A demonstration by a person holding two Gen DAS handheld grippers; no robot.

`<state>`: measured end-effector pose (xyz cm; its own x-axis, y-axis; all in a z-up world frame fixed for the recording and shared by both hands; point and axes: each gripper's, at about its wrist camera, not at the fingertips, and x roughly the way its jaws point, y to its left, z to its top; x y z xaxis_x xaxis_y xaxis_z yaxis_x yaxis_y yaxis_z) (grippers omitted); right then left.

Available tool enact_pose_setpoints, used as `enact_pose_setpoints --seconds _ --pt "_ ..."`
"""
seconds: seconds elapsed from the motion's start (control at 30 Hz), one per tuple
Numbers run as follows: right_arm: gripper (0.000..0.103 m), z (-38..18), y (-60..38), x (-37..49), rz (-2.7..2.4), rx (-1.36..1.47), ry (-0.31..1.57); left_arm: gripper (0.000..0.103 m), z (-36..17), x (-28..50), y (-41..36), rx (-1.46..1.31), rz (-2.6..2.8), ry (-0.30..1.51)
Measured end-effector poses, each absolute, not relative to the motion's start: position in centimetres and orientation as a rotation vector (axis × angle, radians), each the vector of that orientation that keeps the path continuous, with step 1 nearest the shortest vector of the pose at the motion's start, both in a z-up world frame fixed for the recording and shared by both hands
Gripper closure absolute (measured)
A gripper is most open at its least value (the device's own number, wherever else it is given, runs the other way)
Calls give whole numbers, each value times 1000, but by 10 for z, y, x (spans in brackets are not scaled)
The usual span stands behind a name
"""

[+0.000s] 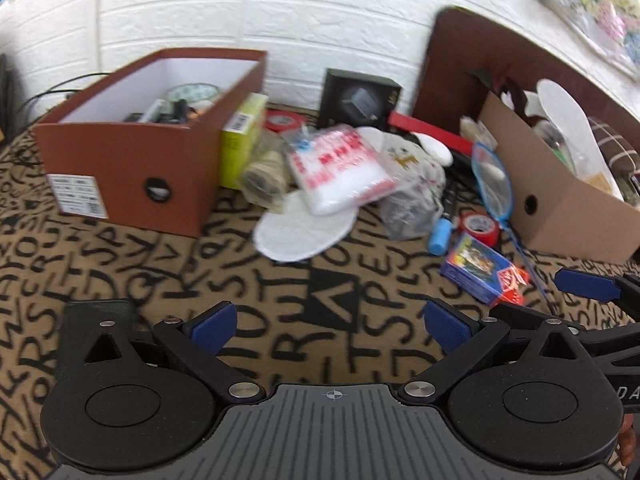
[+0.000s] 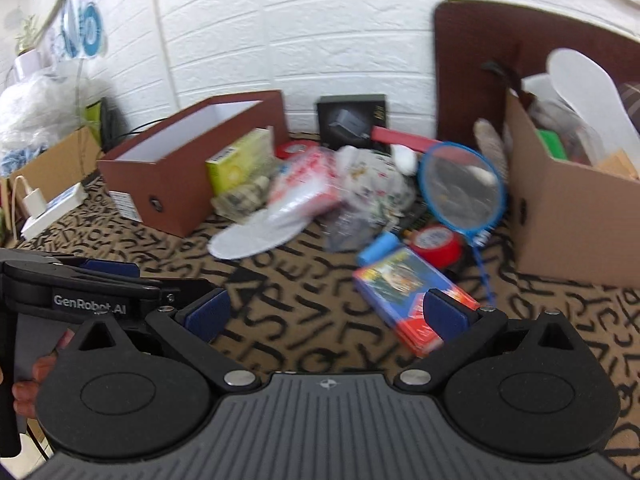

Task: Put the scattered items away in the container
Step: 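Withdraw both grippers from the shoebox toward the playing card box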

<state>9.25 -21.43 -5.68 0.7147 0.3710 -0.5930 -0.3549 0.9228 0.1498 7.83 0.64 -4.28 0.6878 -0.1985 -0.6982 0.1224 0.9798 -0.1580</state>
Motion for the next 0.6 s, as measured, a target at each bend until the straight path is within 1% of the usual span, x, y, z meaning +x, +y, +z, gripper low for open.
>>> enact_pose_setpoints --seconds 0.07,0.23,0.37,0.4,0.6 --pt "1 -62 -222 95 384 31 665 0 -45 83 0 -95 -195 795" --pt "4 -76 -242 109 336 32 690 4 -54 96 -9 -123 -259 837" --pt "16 -88 -256 123 324 58 730 11 -61 105 -10 -163 -271 872" --pt "17 -90 -256 126 329 54 736 13 -62 107 -12 -168 -283 878" --pt "17 -102 -251 145 342 -13 742 13 -69 114 -24 -161 -332 905"
